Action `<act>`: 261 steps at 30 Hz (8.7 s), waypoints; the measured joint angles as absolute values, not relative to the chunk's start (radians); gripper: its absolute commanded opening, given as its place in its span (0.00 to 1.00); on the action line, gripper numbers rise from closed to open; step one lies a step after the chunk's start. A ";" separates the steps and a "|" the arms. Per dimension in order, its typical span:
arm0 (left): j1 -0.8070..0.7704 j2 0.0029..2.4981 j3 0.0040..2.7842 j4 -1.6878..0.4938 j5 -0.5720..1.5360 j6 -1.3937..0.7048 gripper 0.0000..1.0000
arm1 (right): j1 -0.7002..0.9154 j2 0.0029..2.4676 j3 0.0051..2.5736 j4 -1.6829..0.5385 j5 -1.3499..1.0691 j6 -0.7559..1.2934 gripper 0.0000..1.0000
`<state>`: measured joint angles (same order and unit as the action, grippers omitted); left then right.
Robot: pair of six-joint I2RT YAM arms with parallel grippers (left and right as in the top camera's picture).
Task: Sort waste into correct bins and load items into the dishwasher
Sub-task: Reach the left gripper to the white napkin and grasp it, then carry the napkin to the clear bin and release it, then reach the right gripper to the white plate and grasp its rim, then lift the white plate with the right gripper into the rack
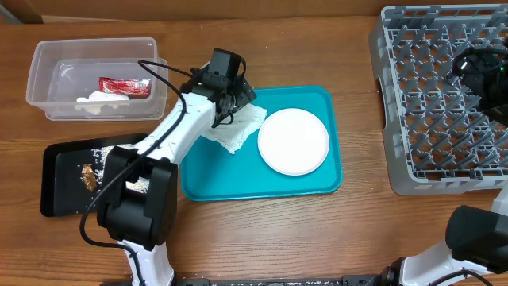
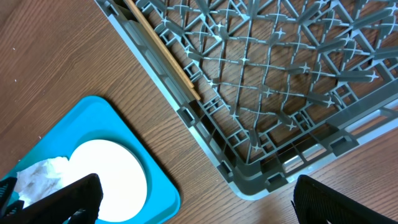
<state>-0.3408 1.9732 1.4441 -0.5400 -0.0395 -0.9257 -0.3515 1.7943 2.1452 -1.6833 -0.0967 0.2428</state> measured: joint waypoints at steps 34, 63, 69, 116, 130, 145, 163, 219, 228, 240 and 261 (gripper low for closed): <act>-0.328 2.078 1.738 -0.906 -0.158 -0.830 0.04 | -0.352 1.794 2.145 -1.683 -0.096 0.243 1.00; 0.212 2.011 1.927 -0.800 -0.288 -0.812 0.99 | -0.352 1.794 2.145 -1.683 -0.096 0.243 1.00; 0.218 2.014 1.927 -0.800 -0.259 -0.812 0.98 | -0.352 1.794 2.145 -1.683 -0.097 0.242 1.00; 0.493 1.946 1.927 -1.116 -0.299 -0.812 1.00 | -0.234 1.794 2.101 -1.689 -0.414 0.203 1.00; 0.493 1.946 1.927 -1.119 -0.300 -0.812 1.00 | 0.270 1.798 1.395 -1.226 -0.215 0.378 0.85; 0.493 1.946 1.927 -1.119 -0.299 -0.812 1.00 | 0.354 1.798 1.190 -1.013 -0.088 0.654 0.51; 0.493 1.946 1.927 -1.119 -0.299 -0.812 1.00 | 0.354 1.807 1.115 -0.873 -0.094 0.713 0.25; 0.493 1.946 1.927 -1.119 -0.299 -0.812 1.00 | -0.104 1.908 1.881 -0.859 0.654 0.316 0.04; 0.493 1.946 1.927 -1.119 -0.299 -0.812 1.00 | -0.102 2.074 1.861 -0.812 0.707 0.261 0.04; 0.493 1.946 1.927 -1.119 -0.299 -0.812 1.00 | -0.024 2.081 1.895 -0.860 0.730 0.258 0.40; 0.493 1.946 1.927 -1.119 -0.299 -0.812 1.00 | -0.208 1.863 2.100 -1.027 0.486 0.514 0.04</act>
